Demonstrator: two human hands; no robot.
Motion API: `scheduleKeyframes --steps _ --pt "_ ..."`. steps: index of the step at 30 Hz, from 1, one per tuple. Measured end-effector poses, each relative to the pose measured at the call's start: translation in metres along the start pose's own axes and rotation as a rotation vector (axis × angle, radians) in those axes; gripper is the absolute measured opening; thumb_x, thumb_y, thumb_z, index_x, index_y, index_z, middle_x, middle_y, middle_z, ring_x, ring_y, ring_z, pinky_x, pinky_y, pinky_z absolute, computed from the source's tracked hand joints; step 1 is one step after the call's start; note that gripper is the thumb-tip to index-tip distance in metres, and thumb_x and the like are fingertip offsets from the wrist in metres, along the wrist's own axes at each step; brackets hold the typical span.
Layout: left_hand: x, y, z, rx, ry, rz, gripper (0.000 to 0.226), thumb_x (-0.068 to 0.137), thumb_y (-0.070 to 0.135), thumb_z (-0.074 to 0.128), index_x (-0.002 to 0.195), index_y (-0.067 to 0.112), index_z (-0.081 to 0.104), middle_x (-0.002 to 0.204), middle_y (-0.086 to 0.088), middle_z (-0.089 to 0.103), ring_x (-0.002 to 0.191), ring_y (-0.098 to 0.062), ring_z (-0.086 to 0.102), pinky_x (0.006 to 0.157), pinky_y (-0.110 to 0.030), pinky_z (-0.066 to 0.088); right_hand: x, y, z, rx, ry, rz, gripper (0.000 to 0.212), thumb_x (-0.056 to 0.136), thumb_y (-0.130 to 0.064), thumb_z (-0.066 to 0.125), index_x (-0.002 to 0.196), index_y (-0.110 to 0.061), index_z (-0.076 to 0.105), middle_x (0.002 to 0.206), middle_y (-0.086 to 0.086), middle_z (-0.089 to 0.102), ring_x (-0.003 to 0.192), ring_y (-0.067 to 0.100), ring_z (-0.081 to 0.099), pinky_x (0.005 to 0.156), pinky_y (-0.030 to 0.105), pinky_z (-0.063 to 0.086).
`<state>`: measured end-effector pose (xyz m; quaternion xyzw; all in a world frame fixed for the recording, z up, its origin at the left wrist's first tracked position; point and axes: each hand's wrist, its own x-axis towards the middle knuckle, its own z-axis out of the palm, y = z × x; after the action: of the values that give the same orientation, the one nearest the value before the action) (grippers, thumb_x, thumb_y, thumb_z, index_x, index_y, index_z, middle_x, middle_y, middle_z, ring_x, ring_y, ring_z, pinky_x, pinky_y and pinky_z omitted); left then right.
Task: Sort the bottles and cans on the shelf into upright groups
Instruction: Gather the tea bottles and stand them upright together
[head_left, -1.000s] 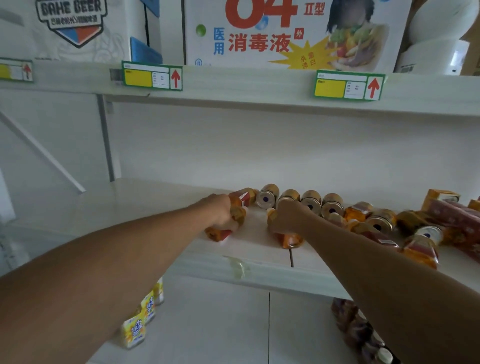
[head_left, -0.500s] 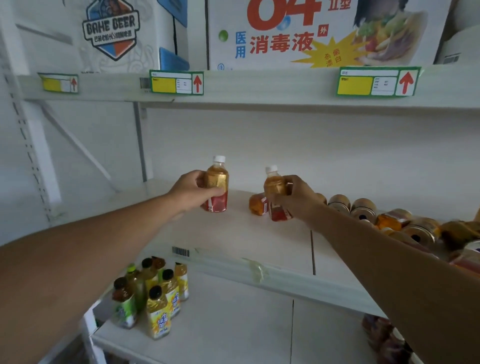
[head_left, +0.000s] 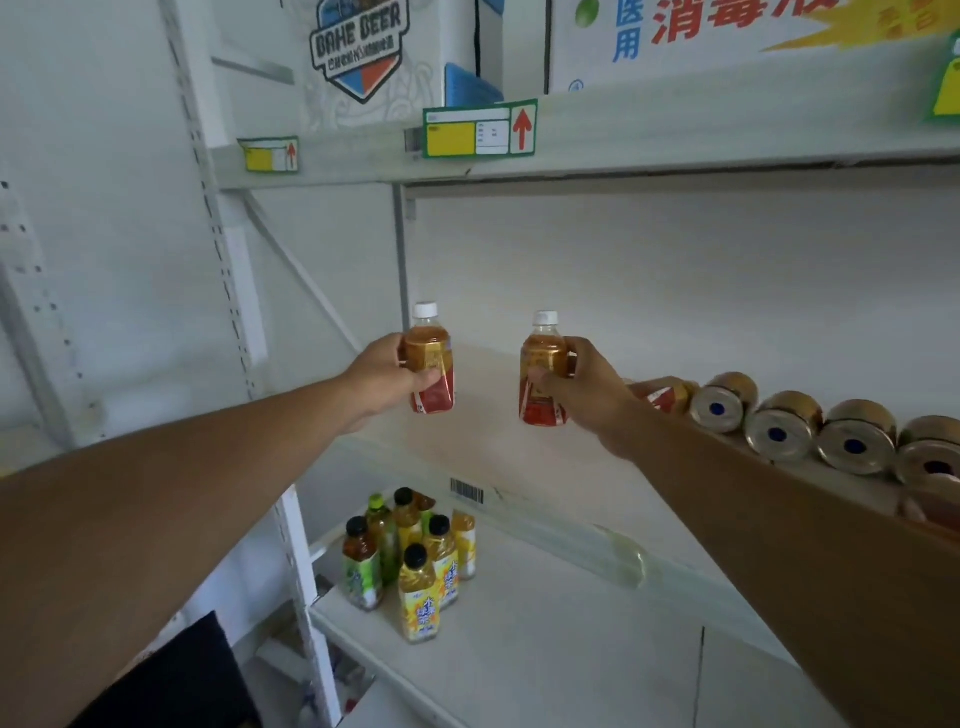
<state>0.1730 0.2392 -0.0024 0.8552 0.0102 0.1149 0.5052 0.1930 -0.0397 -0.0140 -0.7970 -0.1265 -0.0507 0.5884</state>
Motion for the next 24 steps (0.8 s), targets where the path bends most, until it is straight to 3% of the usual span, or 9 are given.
scheduleKeyframes --steps 2,5,9,13,17,22,24 --pt "0.016 -0.009 -0.008 0.015 -0.008 0.008 0.052 0.096 0.014 0.081 0.144 0.018 0.060 0.135 -0.003 0.068 0.128 -0.024 0.061 0.113 -0.048 0.048 0.013 0.000 0.018 -0.005 -0.013 0.004 0.054 0.105 -0.017 0.070 0.152 -0.019 0.044 0.134 0.001 0.061 0.124 0.023 0.061 0.086 0.036 0.050" --pt "0.048 -0.023 -0.018 0.018 -0.039 0.035 0.052 0.097 0.013 0.079 0.145 0.017 0.059 0.135 -0.004 0.068 0.130 -0.026 0.061 0.115 -0.052 0.048 0.034 -0.001 0.044 -0.022 0.005 0.003 0.052 0.105 -0.013 0.068 0.151 -0.018 0.045 0.136 0.003 0.061 0.125 0.025 0.061 0.088 0.038 0.051" --pt "0.092 -0.042 -0.027 0.017 -0.128 0.069 0.055 0.097 0.013 0.079 0.148 0.018 0.058 0.137 -0.005 0.066 0.131 -0.027 0.060 0.117 -0.053 0.046 0.069 -0.004 0.074 -0.072 0.081 0.024 0.050 0.104 -0.011 0.068 0.149 -0.017 0.048 0.133 0.005 0.063 0.121 0.025 0.064 0.083 0.035 0.056" --pt "0.136 -0.054 -0.031 0.028 -0.193 0.101 0.062 0.097 0.014 0.080 0.153 0.018 0.053 0.142 -0.005 0.063 0.131 -0.027 0.059 0.114 -0.048 0.047 0.105 -0.002 0.098 -0.116 0.164 0.044 0.051 0.103 -0.011 0.069 0.147 -0.019 0.047 0.120 -0.003 0.063 0.101 0.013 0.067 0.066 0.026 0.055" --pt "0.171 -0.064 -0.023 0.036 -0.214 0.115 0.062 0.097 0.010 0.079 0.152 0.017 0.052 0.141 -0.006 0.063 0.131 -0.027 0.059 0.114 -0.046 0.048 0.138 0.015 0.114 -0.143 0.215 0.058 0.053 0.101 -0.012 0.072 0.146 -0.021 0.047 0.114 -0.007 0.064 0.102 0.014 0.068 0.087 0.042 0.063" --pt "0.198 -0.074 0.001 -0.018 -0.174 0.112 0.060 0.098 0.009 0.077 0.153 0.017 0.052 0.145 -0.007 0.061 0.133 -0.027 0.058 0.111 -0.043 0.049 0.166 0.033 0.122 -0.114 0.251 0.058 0.051 0.100 -0.016 0.074 0.143 -0.026 0.049 0.107 -0.013 0.064 0.089 0.005 0.065 0.074 0.030 0.059" --pt "0.205 -0.076 0.011 -0.040 -0.165 0.114 0.060 0.099 0.008 0.075 0.153 0.017 0.052 0.145 -0.006 0.060 0.134 -0.027 0.058 0.110 -0.042 0.050 0.172 0.037 0.120 -0.090 0.248 0.056 0.053 0.100 -0.015 0.074 0.145 -0.026 0.048 0.108 -0.015 0.063 0.093 0.006 0.066 0.074 0.030 0.060"
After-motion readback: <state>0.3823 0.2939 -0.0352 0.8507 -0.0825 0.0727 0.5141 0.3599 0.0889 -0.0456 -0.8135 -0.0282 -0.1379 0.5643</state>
